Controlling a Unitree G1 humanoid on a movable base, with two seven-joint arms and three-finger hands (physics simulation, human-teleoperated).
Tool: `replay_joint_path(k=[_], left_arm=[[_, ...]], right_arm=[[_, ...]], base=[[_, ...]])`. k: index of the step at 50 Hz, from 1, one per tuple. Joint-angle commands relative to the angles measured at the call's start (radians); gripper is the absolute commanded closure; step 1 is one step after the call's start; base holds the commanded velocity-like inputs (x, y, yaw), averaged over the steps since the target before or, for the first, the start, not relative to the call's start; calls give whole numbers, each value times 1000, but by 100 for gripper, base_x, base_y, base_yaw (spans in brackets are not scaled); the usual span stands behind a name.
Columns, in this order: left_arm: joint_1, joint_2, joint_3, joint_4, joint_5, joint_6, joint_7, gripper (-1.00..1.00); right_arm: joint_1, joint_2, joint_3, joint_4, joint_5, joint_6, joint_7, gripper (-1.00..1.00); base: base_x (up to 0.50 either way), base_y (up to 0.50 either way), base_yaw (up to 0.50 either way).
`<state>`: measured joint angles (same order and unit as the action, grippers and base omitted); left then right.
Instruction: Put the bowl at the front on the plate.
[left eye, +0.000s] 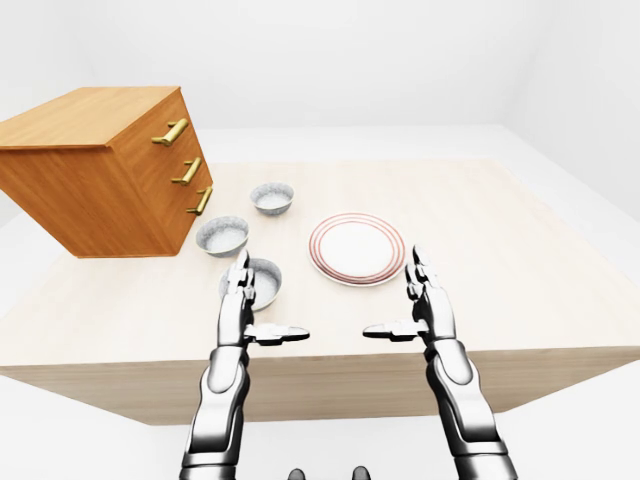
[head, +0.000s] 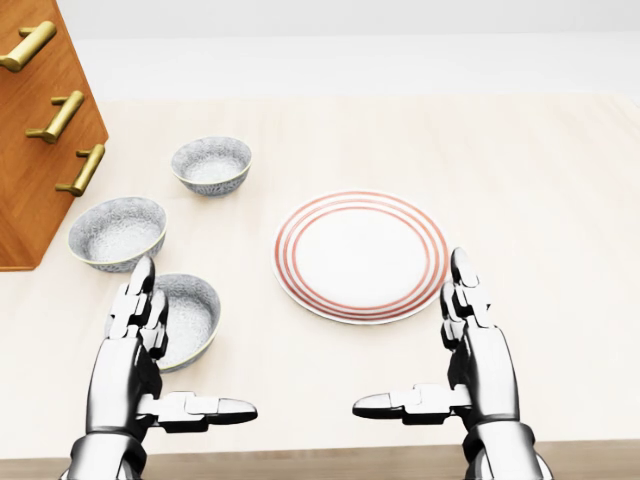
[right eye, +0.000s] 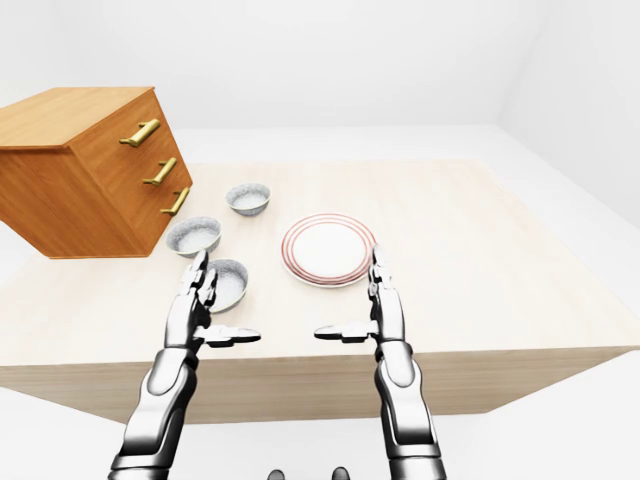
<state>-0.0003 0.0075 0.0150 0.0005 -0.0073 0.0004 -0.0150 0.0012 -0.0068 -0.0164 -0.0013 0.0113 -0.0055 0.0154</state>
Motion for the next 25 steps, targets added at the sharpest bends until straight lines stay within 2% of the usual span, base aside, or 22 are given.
replay_joint_path(k=[1,4,5,8,9,10,11,14,16,18,20,23,24,25], left_arm=[[5,11,22,-14,-11,10,-23,-100],[-8,11,25,25,-10,-17,-23,-100],[0,11,23,7,-11,-6,-23,-100],[7,11,22,-11,-10,5,-23,-100],[0,11,23,4,-10,-3,-23,-100],[-5,11,24,17,-10,-10,-23,-100],[-3,11,23,10,-10,-6,-23,-100],[-7,12,24,25,-10,-17,-23,-100],[4,11,22,-5,-11,2,-23,-100],[7,11,22,-16,-11,10,-23,-100],[0,10,24,0,-10,-5,-21,-100],[11,10,28,-29,-12,-2,-12,-100],[9,9,30,-26,-12,-7,-7,-100],[14,7,35,-35,-6,-23,10,-100]], right_arm=[[2,-11,-24,0,18,-14,23,-100],[4,-11,-25,-1,19,-15,23,-100],[5,-10,-24,-3,19,-15,22,-100],[6,-10,-23,-8,17,-11,21,-100],[2,-12,-26,6,17,-21,22,-100],[3,-11,-26,2,17,-16,20,-100],[2,-12,-26,3,17,-16,20,-100],[1,-13,-25,9,15,-18,21,-100],[-1,-13,-25,14,14,-17,20,-100],[-1,-13,-25,13,11,-13,18,-100],[0,-12,-23,3,10,-1,17,-100],[-2,-12,-24,8,8,-2,16,-100],[-2,-12,-24,5,7,0,15,-100],[-1,-12,-24,4,7,1,15,-100]], base=[[0,0,0],[0,0,0],[0,0,0],[0,0,0],[0,0,0],[0,0,0],[0,0,0],[0,0,0],[0,0,0],[0,0,0],[0,0,0],[0,0,0],[0,0,0],[0,0,0]])
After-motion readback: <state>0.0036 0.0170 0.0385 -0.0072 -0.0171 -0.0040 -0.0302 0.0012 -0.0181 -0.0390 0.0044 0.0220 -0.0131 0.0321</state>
